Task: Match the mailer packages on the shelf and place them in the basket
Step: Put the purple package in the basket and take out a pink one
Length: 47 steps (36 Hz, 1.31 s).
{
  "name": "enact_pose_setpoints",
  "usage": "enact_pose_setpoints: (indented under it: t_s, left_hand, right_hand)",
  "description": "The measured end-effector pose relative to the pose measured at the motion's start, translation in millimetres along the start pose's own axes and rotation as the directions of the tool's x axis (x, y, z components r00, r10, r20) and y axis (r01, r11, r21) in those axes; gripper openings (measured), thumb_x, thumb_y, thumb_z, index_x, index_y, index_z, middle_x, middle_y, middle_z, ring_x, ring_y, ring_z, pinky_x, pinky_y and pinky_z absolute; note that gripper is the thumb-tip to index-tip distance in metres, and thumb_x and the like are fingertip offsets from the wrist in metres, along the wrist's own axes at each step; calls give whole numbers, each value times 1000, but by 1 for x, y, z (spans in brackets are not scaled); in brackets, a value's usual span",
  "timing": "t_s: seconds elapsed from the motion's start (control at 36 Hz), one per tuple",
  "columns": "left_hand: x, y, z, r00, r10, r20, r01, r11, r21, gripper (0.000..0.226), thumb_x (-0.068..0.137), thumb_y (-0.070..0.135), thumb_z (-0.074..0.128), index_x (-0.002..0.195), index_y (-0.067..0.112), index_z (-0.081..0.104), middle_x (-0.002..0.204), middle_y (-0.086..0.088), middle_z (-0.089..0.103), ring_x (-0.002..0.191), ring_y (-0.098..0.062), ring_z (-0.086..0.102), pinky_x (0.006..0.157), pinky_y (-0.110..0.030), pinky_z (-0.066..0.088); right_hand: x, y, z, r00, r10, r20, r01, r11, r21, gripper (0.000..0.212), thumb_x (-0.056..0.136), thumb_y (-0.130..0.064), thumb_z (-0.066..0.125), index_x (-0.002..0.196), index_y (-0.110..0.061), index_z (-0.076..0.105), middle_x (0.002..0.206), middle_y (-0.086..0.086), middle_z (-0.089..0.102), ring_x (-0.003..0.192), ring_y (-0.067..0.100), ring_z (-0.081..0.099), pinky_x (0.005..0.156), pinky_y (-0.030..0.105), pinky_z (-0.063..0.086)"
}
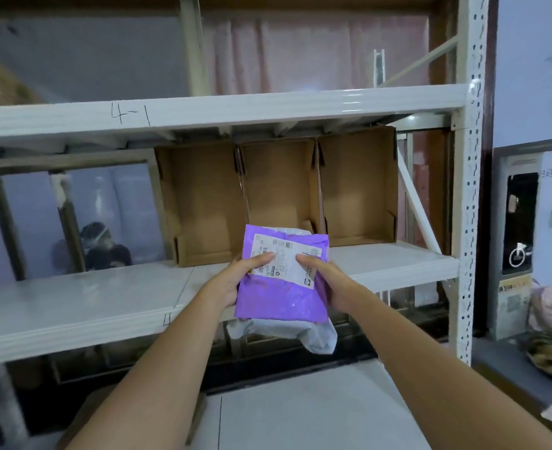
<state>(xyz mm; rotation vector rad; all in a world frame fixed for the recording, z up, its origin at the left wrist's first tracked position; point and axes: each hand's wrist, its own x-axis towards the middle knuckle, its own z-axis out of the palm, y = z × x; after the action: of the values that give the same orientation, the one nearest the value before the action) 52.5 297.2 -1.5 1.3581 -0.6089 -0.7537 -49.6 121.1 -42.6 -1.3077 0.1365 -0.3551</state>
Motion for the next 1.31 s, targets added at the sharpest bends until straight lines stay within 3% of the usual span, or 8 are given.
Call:
enact_pose_setpoints:
  t_s: [0.22,0.36,0.47,0.58,0.83,0.94,1.11,1.31]
  left_hand:
    - [-9,-10,-21,999,29,17,-29,999,-16,76,63,26,88,131,15,55,116,-13,69,105,-32,67,83,-49,56]
    - [-8,-13,-24,1000,6,12,-5,1000,-20,72,67,20,85,131,14,54,116,-14,69,106,-32,67,83,-49,57]
    - [-1,-20,-8,1000,-15,4,16,999,-50,88,58,19,90,136,15,49,119,-14,67,109,-33,66,87,-52,54]
    - [1,-38,20,1000,-13,-6,12,994,-107,63,71,14,80,129,14,55,118,-14,68,109,-32,65,86,-49,55]
    - [-3,-81,60,997,-70,18,72,985,-159,77,49,12,92,121,11,63,115,-17,69,97,-31,70,79,-49,58]
    - [-14,-101,66,995,-94,15,95,978,-187,55,63,7,78,116,12,63,107,-15,72,91,-29,72,71,-44,60]
    - [-22,-133,54,994,-92,58,103,972,-212,101,33,15,98,126,7,58,115,-18,68,97,-30,70,71,-42,59]
    - [-33,-196,39,975,-200,102,218,953,-209,107,31,13,99,128,8,56,114,-19,68,98,-32,70,70,-44,59]
  right_hand:
    - [-4,6,13,998,63,11,-63,998,25,49,81,-29,75,125,-16,58,111,12,72,90,27,72,73,38,59]
    - [-1,15,5,997,64,39,-64,998,10,75,67,-30,84,134,-18,53,120,11,68,107,31,67,83,43,57]
    - [-8,10,-14,997,69,47,-69,998,9,66,72,-24,82,132,-17,53,117,12,69,101,29,69,74,40,58]
    - [-17,7,-42,996,69,52,-69,998,-2,64,73,-20,81,131,-14,54,117,14,69,102,31,69,76,41,58]
    - [-41,28,-89,988,142,59,-140,989,-39,90,56,-22,94,133,-13,50,120,16,67,108,36,66,92,56,52]
    - [-51,42,-94,979,168,111,-166,986,-26,87,55,-19,94,132,-12,52,121,17,67,108,37,66,93,56,51]
    - [-63,70,-93,971,211,107,-216,976,37,80,62,-8,87,133,-13,51,120,17,67,106,35,67,82,50,57]
    - [-89,146,-102,953,302,33,-304,948,89,75,66,-5,84,133,-11,51,120,17,67,107,35,66,87,50,55]
